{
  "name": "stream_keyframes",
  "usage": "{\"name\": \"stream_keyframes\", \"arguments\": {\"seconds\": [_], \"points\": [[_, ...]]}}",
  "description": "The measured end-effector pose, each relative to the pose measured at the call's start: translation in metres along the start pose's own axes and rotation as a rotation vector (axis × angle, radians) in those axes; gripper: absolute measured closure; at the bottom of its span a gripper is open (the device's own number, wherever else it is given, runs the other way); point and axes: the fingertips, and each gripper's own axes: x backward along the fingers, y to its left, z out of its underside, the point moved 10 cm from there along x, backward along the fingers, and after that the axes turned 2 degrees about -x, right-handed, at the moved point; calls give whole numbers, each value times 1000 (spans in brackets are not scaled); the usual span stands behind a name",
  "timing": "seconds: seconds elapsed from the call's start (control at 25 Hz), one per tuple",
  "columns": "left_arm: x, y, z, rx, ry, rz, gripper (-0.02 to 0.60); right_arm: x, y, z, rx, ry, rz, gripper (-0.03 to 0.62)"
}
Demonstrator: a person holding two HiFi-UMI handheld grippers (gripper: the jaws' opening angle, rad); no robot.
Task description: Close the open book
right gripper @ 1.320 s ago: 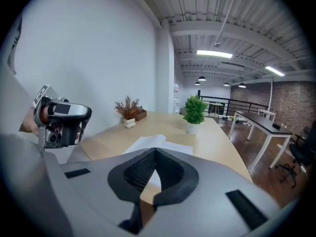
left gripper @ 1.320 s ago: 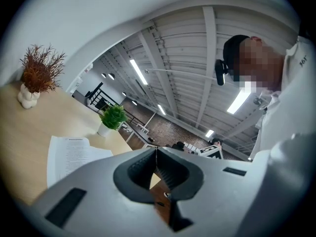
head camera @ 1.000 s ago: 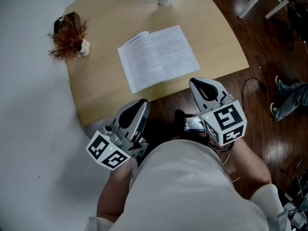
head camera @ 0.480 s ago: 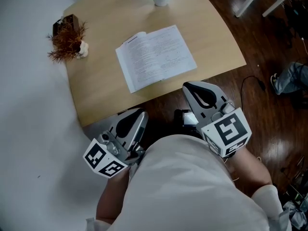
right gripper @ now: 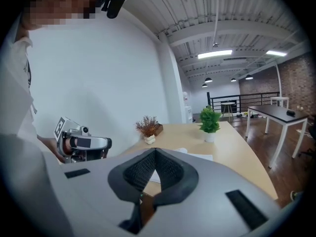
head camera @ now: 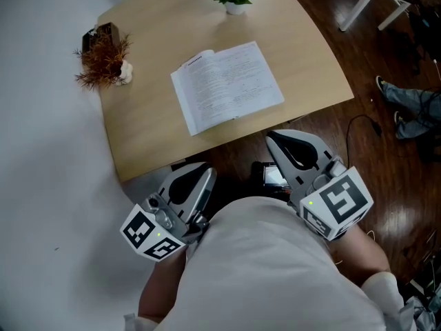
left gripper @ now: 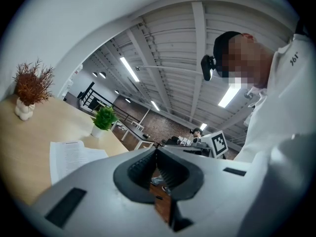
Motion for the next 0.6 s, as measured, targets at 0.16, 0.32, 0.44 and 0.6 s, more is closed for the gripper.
{"name": "stream_keyframes", "arguments": {"seconds": [0.16,0.32,0.44,0.6], "points": [[1,-3,-4,-3,6,4,584,5,-3,-8,6,-21,10,591],[0,-5,-6,-7,11,13,584,8,-8,-13,5,-29,34,591],[0,-5,-8,-13,12,15,584,9,-12,-15,9,-33,47,591],[-1,-4,-8,-13,14,16,584,9,-16,-15,13,-33,69,591]]}}
